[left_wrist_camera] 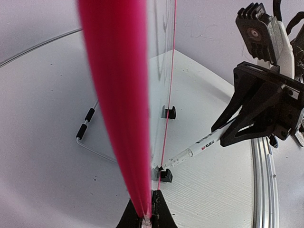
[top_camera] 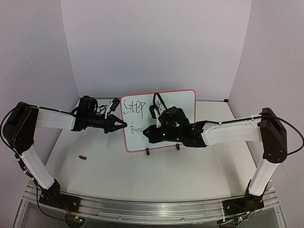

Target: Write a sentence on the whiteboard

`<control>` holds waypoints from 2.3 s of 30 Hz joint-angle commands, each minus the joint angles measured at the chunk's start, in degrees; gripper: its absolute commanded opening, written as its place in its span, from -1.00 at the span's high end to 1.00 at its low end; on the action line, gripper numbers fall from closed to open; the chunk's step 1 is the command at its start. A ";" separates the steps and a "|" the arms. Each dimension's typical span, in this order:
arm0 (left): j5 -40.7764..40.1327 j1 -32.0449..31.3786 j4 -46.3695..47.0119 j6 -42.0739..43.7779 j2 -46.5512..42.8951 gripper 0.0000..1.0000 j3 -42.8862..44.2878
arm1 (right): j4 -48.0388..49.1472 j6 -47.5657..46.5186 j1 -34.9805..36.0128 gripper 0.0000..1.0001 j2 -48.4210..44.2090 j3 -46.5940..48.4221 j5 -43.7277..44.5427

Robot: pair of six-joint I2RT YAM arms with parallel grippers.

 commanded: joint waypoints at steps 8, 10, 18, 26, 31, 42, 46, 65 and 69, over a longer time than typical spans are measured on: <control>-7.29 -0.26 -3.82 2.78 1.15 1.00 -0.11 | 0.15 -1.71 -0.50 1.00 -3.10 2.33 3.03; -7.28 -0.23 -3.81 2.82 1.13 1.00 -0.11 | 0.15 -1.63 -0.47 1.00 -3.05 2.34 2.90; -7.32 -0.24 -3.79 2.79 1.11 1.00 -0.11 | 1.76 -1.26 -0.45 1.00 -6.04 -0.17 0.96; -7.26 -0.25 -3.70 2.75 1.30 1.00 -0.12 | 2.08 -0.91 -0.48 1.00 -5.85 -0.63 1.49; -7.26 -0.24 -3.77 2.69 1.33 1.00 -0.12 | 1.86 -0.02 -0.46 1.00 -3.40 0.57 0.51; -7.35 -0.27 -3.79 2.79 1.36 1.00 -0.03 | 1.14 1.18 -1.26 1.00 -2.05 0.61 0.55; -7.35 -0.22 -3.79 2.77 1.50 1.00 -0.02 | 0.80 1.45 -1.48 1.00 -1.59 0.80 0.29; -7.35 -0.23 -3.79 2.84 1.42 1.00 -0.02 | -0.90 3.55 -1.48 1.00 -0.10 0.19 -2.38; -7.35 -0.23 -3.78 2.79 1.41 1.00 -0.02 | -0.52 2.89 -1.55 1.00 -0.97 0.83 -1.19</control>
